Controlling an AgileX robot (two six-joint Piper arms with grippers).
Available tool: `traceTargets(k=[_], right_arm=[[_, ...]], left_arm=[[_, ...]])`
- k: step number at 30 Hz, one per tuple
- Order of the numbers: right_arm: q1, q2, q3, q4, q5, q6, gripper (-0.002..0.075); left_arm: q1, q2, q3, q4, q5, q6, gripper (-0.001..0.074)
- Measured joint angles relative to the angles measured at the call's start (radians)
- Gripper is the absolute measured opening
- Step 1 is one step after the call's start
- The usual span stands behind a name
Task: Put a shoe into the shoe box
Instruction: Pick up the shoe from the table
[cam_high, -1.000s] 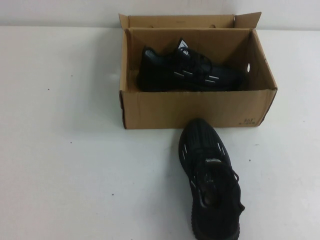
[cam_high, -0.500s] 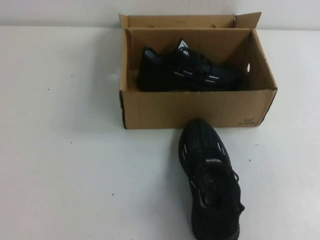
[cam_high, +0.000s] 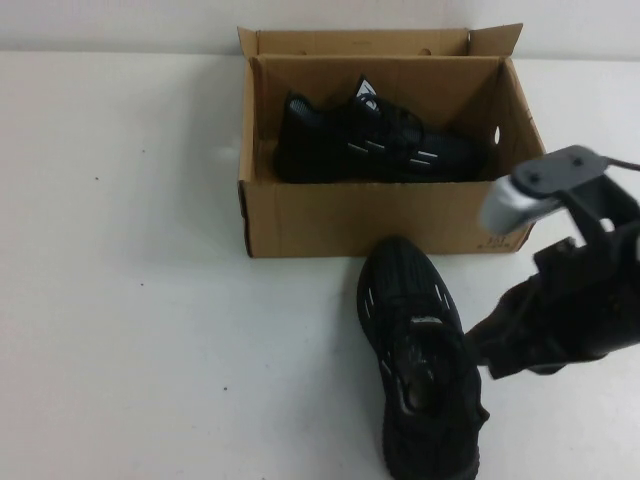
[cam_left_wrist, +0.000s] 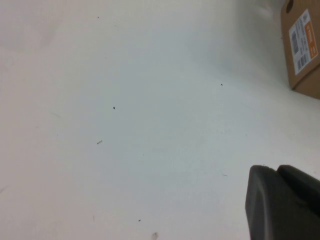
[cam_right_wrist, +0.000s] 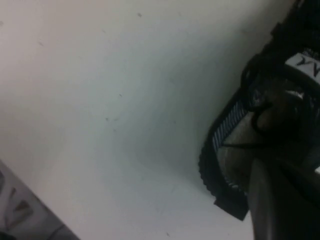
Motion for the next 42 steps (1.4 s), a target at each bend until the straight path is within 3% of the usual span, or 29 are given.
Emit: traceTargets(k=[6,8,13,16,19,23,29,35,42], right_arm=[[0.229,0.156,-0.091,-0.285,0.007,0.319,0.0045],[0.257,0.199,-0.111,-0.305,0.007,0.376,0.0118],[0.267,0.303,-0.140,-0.301,-0.014,0.413,0.0410],[0.267,0.353,-0.142,-0.301,-0.057,0.432,0.0451],[0.267,0.412,-0.142,-0.301,-0.113,0.450,0.0415],[0.267,0.499,-0.142,-0.301,-0.156,0.458,0.0308],[0.265,0.566,-0.149,-0.316,-0.155,0.426,0.0041],[0.265,0.519,-0.153,-0.338,-0.132,0.380,-0.0001],[0.265,0.351,-0.213,-0.374,0.042,0.133,-0.0005]], left_arm=[[0.000,0.000,0.000,-0.010,0.013,0.000,-0.0004],[0.000,0.000,0.000,-0.010,0.015,0.000,-0.0004],[0.000,0.000,0.000,-0.011,0.020,0.000,-0.0004],[0.000,0.000,0.000,-0.011,0.024,0.000,-0.0004],[0.000,0.000,0.000,-0.011,0.026,0.000,-0.0004],[0.000,0.000,0.000,-0.013,0.030,0.000,-0.0004],[0.000,0.000,0.000,-0.048,0.032,0.000,-0.0004],[0.000,0.000,0.000,-0.153,0.032,0.022,-0.0004],[0.000,0.037,0.000,-0.440,-0.008,0.238,-0.0004]])
